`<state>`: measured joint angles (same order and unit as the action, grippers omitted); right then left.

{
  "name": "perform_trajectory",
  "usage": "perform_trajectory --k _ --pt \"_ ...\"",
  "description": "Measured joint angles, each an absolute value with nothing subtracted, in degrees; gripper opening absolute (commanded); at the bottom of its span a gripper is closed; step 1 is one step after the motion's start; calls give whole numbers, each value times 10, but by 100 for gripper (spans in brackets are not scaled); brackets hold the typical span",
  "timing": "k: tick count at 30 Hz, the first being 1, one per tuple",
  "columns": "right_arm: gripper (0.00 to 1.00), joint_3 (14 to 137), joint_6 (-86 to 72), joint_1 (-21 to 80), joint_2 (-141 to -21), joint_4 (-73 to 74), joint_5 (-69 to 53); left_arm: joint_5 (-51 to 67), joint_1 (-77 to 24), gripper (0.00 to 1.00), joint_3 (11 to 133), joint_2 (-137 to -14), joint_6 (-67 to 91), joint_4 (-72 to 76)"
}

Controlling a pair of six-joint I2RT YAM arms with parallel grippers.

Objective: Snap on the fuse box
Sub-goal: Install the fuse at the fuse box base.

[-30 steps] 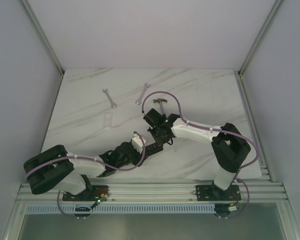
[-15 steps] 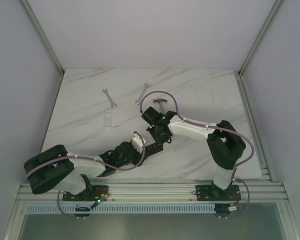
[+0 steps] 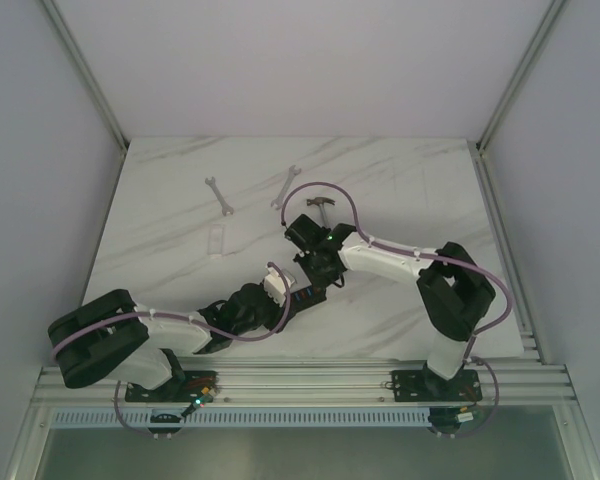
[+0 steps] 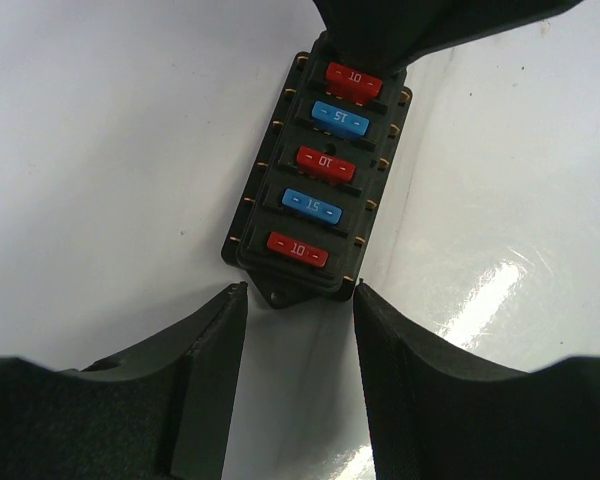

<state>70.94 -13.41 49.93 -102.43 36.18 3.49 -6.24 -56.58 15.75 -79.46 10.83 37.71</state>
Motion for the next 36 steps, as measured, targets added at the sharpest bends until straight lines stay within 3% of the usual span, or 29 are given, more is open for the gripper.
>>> perform_trajectory --k 4,14,36 --pt "30 701 -134 499 -1018 352 34 -62 -566 56 157 -795 108 378" --pt "29 701 -143 499 -997 352 34 -62 -566 56 157 -794 109 378" --pt "0 703 -154 498 -1011 344 34 -62 -566 56 157 -794 109 378"
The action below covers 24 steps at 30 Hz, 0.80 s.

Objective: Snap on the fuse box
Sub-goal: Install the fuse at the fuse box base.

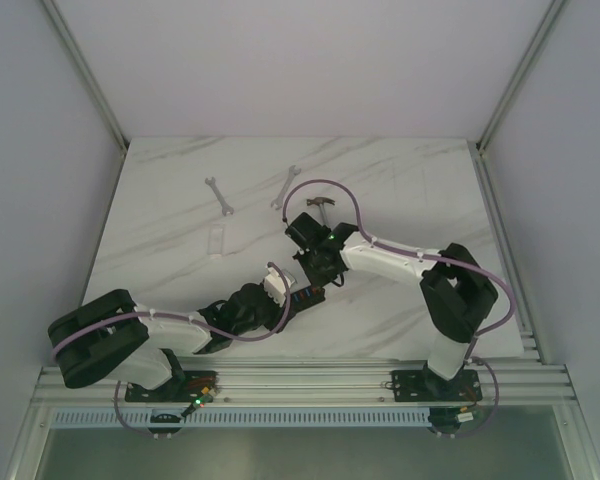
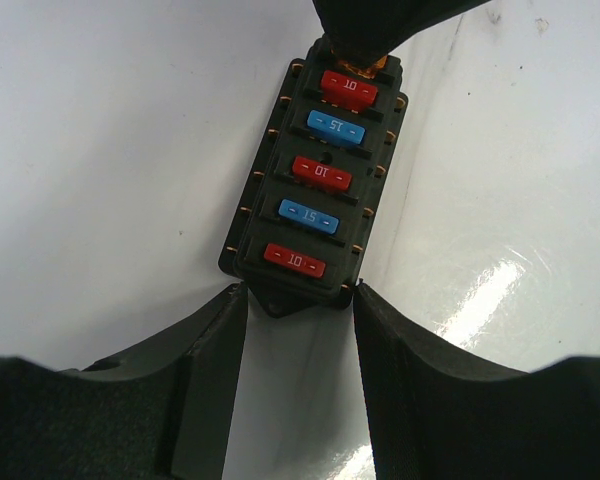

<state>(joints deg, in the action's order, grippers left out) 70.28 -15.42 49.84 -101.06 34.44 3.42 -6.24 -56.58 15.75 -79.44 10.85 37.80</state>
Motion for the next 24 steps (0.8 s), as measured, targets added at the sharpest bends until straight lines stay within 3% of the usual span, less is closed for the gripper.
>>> perform_trajectory --k 24 --pt "0 766 -143 499 -1077 409 30 -60 -564 55 157 -795 109 377"
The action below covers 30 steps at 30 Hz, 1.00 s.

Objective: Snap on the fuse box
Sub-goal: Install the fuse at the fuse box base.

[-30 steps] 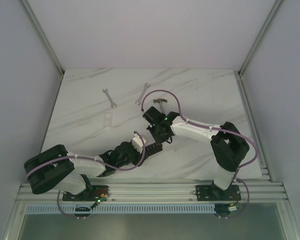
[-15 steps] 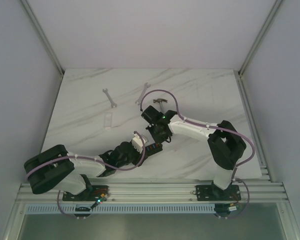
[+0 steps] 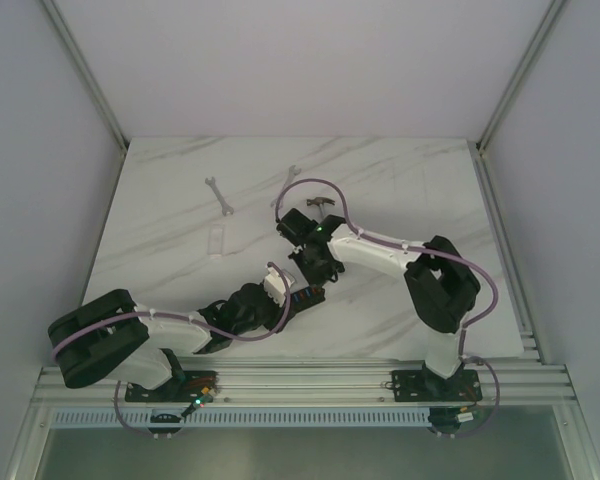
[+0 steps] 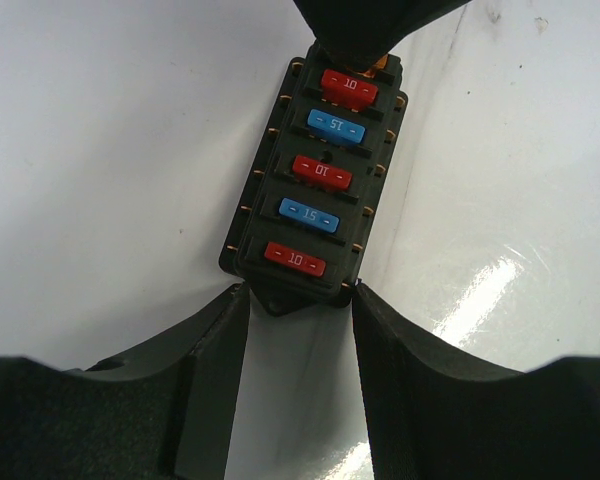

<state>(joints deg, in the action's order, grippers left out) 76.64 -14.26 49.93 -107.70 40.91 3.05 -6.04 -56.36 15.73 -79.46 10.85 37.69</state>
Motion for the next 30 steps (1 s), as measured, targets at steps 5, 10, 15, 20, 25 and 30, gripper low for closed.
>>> perform_trajectory --k 5,10,15,20,25,30 --pt "0 803 -138 502 -1108 445 30 -60 -563 54 157 -795 109 377" --pt "0 813 -135 510 -1114 455 43 -60 -563 55 157 -795 109 376" --pt "10 772 -134 515 -1070 414 55 -60 -563 55 157 -795 109 377" --pt "23 705 -137 518 -1006 346 61 -61 -563 55 159 -795 109 376" --pt "31 652 -148 518 -886 305 76 -63 -562 55 166 -795 109 363" --pt "40 597 -167 495 -747 246 115 -68 -562 55 171 -795 112 354"
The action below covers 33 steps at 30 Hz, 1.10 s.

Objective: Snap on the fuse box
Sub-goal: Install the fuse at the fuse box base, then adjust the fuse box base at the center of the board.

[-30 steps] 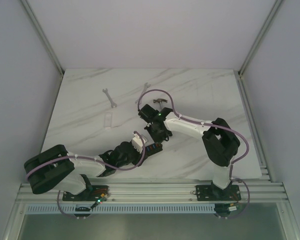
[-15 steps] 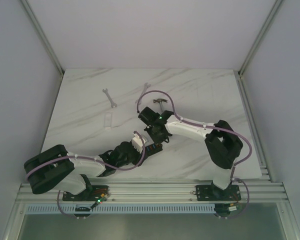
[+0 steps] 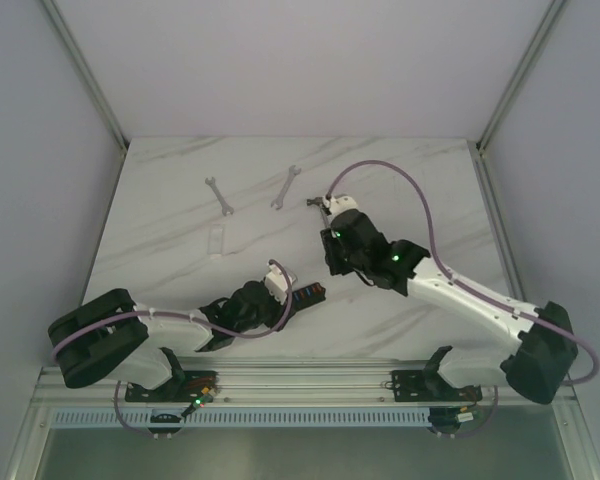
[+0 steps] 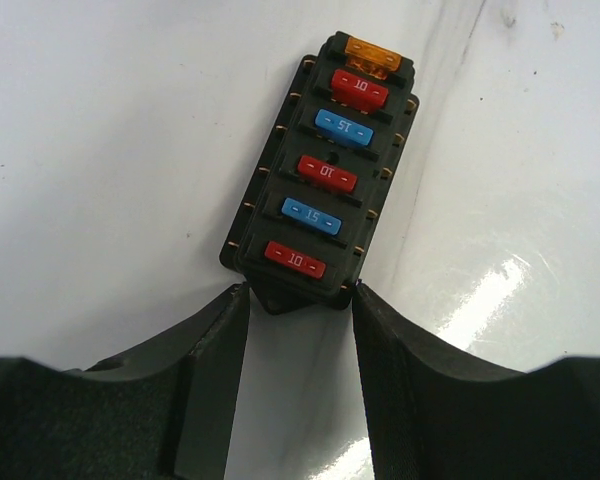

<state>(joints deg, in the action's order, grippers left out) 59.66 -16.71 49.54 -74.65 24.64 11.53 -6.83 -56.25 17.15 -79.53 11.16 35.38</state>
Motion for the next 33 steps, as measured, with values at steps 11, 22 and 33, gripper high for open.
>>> perform_trajectory --k 11,22,33 --pt "47 447 -199 429 -700 143 160 -175 -563 47 217 -795 202 280" --pt "48 398 -177 396 -700 54 118 -260 -573 66 270 -820 314 225" --pt "47 407 -169 404 -763 37 2 -259 -564 77 286 -781 322 190"
